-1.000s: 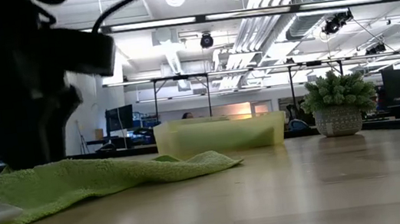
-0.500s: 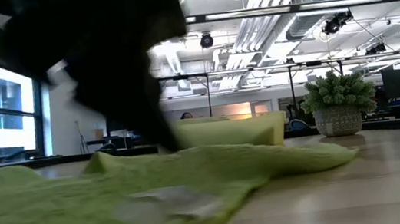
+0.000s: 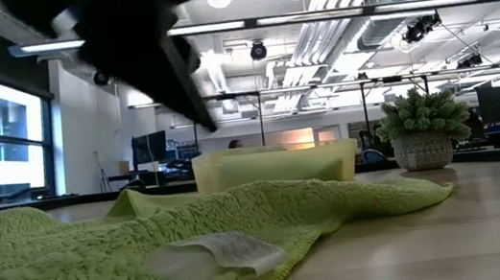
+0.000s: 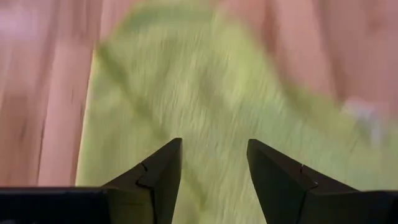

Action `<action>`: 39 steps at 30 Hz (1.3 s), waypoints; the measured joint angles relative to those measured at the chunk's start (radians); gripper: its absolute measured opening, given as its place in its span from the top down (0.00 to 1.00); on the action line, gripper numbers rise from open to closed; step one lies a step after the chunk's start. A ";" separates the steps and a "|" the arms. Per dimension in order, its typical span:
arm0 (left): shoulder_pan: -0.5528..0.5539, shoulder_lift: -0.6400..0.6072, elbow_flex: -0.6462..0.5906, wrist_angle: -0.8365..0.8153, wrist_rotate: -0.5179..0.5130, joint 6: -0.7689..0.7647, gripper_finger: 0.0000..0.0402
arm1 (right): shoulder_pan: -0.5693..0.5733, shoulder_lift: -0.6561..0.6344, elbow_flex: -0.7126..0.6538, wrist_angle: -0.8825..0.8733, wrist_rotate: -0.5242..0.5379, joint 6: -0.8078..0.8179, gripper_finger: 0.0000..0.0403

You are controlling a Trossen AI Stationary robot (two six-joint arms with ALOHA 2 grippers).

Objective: Roll microfiber towels into tight, uniform cylinder then place into a basket
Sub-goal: Fold the light green microfiber cloth

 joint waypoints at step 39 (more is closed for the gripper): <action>-0.131 0.171 -0.015 -0.096 -0.329 -0.169 0.57 | 0.001 0.016 0.000 -0.021 0.032 0.047 0.45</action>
